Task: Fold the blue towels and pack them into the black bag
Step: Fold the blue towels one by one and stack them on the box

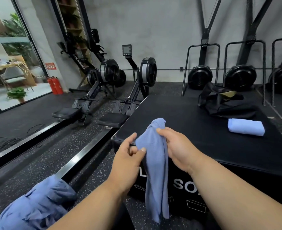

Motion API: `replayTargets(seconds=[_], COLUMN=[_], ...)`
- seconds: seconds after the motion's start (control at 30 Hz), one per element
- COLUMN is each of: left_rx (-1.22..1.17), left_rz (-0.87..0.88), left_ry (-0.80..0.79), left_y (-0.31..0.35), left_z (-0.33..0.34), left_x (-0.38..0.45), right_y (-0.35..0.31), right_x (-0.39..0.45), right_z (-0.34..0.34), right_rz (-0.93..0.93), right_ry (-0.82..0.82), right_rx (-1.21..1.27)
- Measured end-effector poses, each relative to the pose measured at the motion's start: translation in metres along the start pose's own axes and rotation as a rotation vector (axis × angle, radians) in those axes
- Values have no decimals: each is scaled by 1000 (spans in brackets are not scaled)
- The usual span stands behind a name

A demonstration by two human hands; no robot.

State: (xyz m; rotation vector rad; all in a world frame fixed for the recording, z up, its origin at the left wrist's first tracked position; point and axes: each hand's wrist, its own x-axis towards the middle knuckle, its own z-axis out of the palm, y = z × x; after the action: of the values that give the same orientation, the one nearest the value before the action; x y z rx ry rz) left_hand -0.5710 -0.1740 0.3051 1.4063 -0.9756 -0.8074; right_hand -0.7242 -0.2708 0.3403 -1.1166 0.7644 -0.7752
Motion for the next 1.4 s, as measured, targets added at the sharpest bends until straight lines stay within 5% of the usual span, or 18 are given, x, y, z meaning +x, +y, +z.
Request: replayTargets(seconds=[0.37, 0.53, 0.87, 1.1, 1.4], left_rx=[-139, -95, -162, -116, -102], left_rz=[112, 104, 61, -6, -200], left_ry=[266, 269, 278, 334, 295], left_y=[17, 12, 1, -2, -5], left_z=[-64, -71, -77, -92, -89], left_x=[49, 58, 60, 66, 67], right_y=[2, -3, 6, 1, 24], right_x=[7, 6, 12, 21, 15], right_z=[-43, -52, -57, -77, -70], right_rz=[8, -45, -68, -165, -211], right_ry=[55, 32, 254, 335, 323], right_rx=[47, 141, -19, 96, -219])
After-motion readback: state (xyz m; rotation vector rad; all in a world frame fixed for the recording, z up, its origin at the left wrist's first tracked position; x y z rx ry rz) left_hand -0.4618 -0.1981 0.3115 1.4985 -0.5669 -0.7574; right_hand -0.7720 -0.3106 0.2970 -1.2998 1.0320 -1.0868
